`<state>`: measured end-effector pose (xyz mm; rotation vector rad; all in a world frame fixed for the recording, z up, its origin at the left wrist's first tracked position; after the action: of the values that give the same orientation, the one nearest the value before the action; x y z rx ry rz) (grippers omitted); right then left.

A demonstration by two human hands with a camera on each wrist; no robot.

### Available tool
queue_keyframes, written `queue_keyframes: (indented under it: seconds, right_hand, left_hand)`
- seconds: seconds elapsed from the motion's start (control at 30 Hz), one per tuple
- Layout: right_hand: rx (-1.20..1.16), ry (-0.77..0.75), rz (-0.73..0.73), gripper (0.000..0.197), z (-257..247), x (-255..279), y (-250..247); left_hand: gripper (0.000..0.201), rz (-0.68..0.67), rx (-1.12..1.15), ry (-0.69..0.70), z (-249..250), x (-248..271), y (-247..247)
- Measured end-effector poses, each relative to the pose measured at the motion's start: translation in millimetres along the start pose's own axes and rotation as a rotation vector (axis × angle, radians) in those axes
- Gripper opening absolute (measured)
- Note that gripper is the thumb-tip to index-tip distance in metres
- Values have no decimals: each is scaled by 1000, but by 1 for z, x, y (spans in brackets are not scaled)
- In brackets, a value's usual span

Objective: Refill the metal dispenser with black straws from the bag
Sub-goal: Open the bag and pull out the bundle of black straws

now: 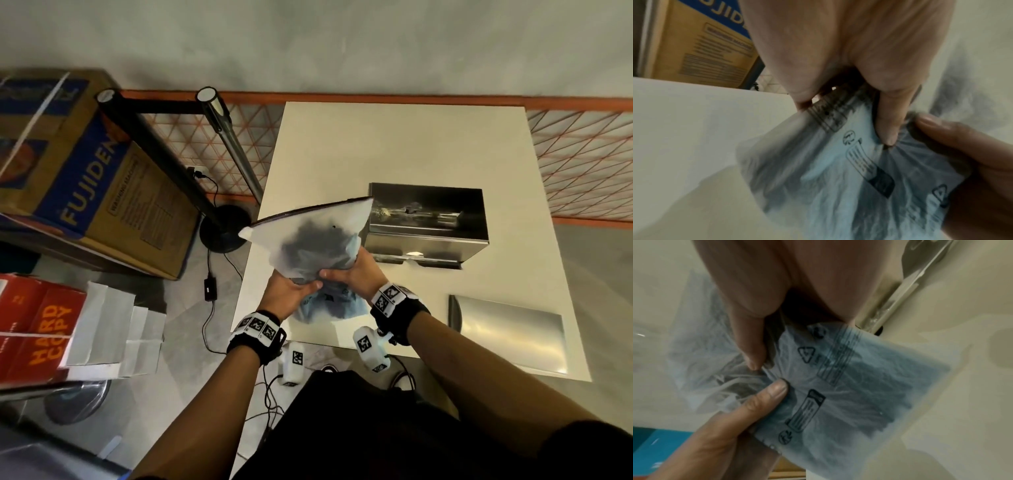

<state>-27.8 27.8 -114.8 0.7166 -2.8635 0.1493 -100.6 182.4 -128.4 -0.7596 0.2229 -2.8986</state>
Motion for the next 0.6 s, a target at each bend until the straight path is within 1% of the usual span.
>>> queue_keyframes:
  seconds: [0.07, 0.13, 0.2, 0.23, 0.27, 0.3, 0.37, 0.43, 0.53, 0.6]
  right_hand:
    - [2, -49, 14, 66, -10, 9, -12]
    - [10, -96, -4, 69, -16, 20, -23]
    - [-13, -98, -21, 66, -16, 28, -34]
    - [-33, -91, -2, 62, -17, 31, -40]
    - [-69, -81, 33, 58, -18, 35, -48]
    - [-97, -64, 74, 53, -21, 39, -55]
    - [-176, -34, 147, 39, -26, 42, -67]
    - [-192, -38, 198, 24, -32, 43, -77]
    - [-249, -40, 283, 21, -37, 49, -91]
    - [-256, -42, 327, 12, -36, 53, -102]
  left_hand:
    - [42, -11, 26, 48, 16, 6, 5]
    - [41, -3, 41, 98, 33, 15, 9]
    - [46, -45, 57, 163, 48, 21, 17]
    - [52, -56, 60, 168, 51, 22, 21]
    - [58, -30, 44, 147, 50, 22, 22]
    - [58, 0, 16, 113, 49, 21, 22]
    - [52, 8, 12, 85, 53, 19, 27]
    - [39, 31, 49, 88, 63, 18, 28]
    - [18, 86, 77, 100, 77, 15, 25]
    - [13, 116, 44, 97, 78, 12, 25]
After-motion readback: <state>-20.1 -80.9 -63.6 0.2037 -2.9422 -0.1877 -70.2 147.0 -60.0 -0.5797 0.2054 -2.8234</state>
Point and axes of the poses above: each hand's wrist, its own x-axis away from the middle knuckle, its own y-axis out of the palm, z = x × y, the point moved 9 cm from there along -x, towards the middle knuckle, and after that the axes turned 5 degrees about -y, right-handed, at the moved point
